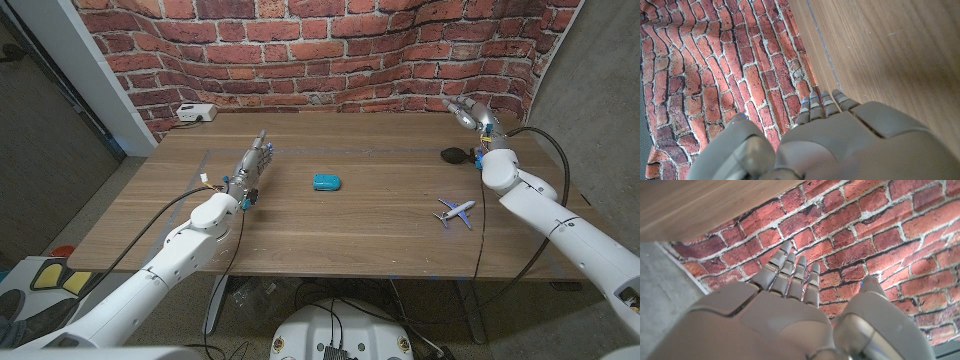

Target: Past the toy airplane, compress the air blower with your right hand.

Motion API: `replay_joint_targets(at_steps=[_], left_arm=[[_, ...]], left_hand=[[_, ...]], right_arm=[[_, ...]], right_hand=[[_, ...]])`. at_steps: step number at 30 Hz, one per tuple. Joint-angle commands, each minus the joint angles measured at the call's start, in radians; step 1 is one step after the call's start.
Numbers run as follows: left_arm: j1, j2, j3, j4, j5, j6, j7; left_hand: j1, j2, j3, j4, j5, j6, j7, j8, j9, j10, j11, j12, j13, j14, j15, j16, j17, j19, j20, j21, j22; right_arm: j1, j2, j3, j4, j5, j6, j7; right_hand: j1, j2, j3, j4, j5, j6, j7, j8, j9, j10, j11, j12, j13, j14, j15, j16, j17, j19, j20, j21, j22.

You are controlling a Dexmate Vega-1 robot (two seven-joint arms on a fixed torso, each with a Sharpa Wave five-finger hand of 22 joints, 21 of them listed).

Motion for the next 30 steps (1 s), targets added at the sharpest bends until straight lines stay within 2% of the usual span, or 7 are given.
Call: replay_joint_targets(at_steps=[1,8,16,20,22,27,30], left_arm=[[-0.009,-0.006,0.005,0.004,-0.001,-0.016,-0.011],[0.004,0.005,-0.004,-0.021,0.009,-0.029,-0.002],[0.011,0.001,-0.012,-0.013,0.017,-0.073,-0.011],[0.011,-0.008,-0.017,0.001,0.016,-0.105,-0.022],[0.012,-0.01,-0.019,0.004,0.016,-0.116,-0.025],[0.017,-0.014,-0.025,0.003,0.016,-0.143,-0.032],[0.021,-0.017,-0.031,0.005,0.016,-0.159,-0.033]], left_hand=[[0.007,0.003,-0.009,0.002,-0.001,0.008,-0.002,0.002,0.004,0.006,0.003,0.002,0.005,0.007,-0.001,0.002,0.005,-0.001,-0.003,0.008,0.004],[0.009,0.005,-0.009,0.002,-0.002,0.013,-0.002,0.003,0.004,0.008,0.004,0.002,0.005,0.01,-0.001,0.003,0.005,0.001,-0.004,0.009,0.004],[0.01,0.006,-0.01,0.002,-0.002,0.016,-0.002,0.004,0.004,0.012,0.003,0.004,0.005,0.015,-0.002,0.005,0.005,0.006,-0.004,0.011,0.004],[0.011,0.007,-0.012,0.002,-0.003,0.024,-0.001,0.007,0.004,0.018,0.003,0.006,0.005,0.023,-0.002,0.007,0.005,0.013,-0.008,0.013,0.004],[0.012,0.007,-0.012,0.002,-0.003,0.025,-0.001,0.007,0.004,0.023,0.005,0.008,0.005,0.025,-0.002,0.007,0.005,0.016,-0.01,0.014,0.004],[0.012,0.007,-0.013,0.001,-0.003,0.029,-0.001,0.008,0.004,0.028,0.004,0.009,0.005,0.028,-0.003,0.008,0.005,0.019,-0.013,0.015,0.004],[0.013,0.007,-0.014,0.001,-0.003,0.031,-0.003,0.008,0.004,0.032,0.003,0.01,0.005,0.033,-0.004,0.009,0.005,0.021,-0.013,0.015,0.004]], right_arm=[[-0.017,0.073,0.036,0.078,0.259,0.204,0.124],[-0.032,0.102,0.05,0.105,0.378,0.253,0.207],[-0.063,0.127,0.074,0.105,0.523,0.281,0.308],[-0.077,0.115,0.07,0.084,0.533,0.271,0.322],[-0.081,0.107,0.068,0.079,0.55,0.264,0.35],[-0.097,0.104,0.067,0.066,0.606,0.25,0.409],[-0.104,0.106,0.068,0.069,0.63,0.255,0.439]], right_hand=[[0.005,0.014,0.009,-0.001,-0.006,-0.005,0.011,-0.009,0.0,-0.011,0.025,-0.004,0.003,-0.019,0.004,-0.003,0.001,-0.003,-0.005,-0.002,0.003],[0.0,0.017,0.009,0.0,-0.012,-0.016,0.031,-0.013,-0.001,-0.012,0.04,-0.001,0.003,-0.033,0.012,-0.002,0.002,-0.011,-0.006,-0.005,0.003],[-0.009,0.02,0.006,0.001,-0.02,-0.004,0.029,-0.008,-0.002,-0.029,0.049,-0.003,0.003,-0.065,0.018,-0.003,0.002,-0.043,-0.001,-0.016,0.003],[-0.008,0.024,0.008,-0.001,-0.021,-0.008,0.033,-0.01,-0.001,-0.027,0.047,-0.001,0.003,-0.066,0.019,-0.001,0.002,-0.046,0.001,-0.016,0.003],[0.005,0.032,0.016,-0.01,-0.023,-0.025,0.042,-0.016,-0.001,-0.016,0.04,0.005,0.003,-0.066,0.019,0.002,0.0,-0.045,0.0,-0.015,0.002],[0.018,0.035,0.021,-0.021,-0.026,-0.056,0.061,-0.025,-0.002,-0.018,0.051,0.005,0.003,-0.065,0.017,0.004,-0.002,-0.042,-0.006,-0.012,0.002],[0.02,0.044,0.026,-0.024,-0.029,-0.057,0.058,-0.023,-0.003,-0.039,0.058,-0.001,0.002,-0.083,0.025,0.001,-0.002,-0.061,-0.002,-0.018,0.002]])
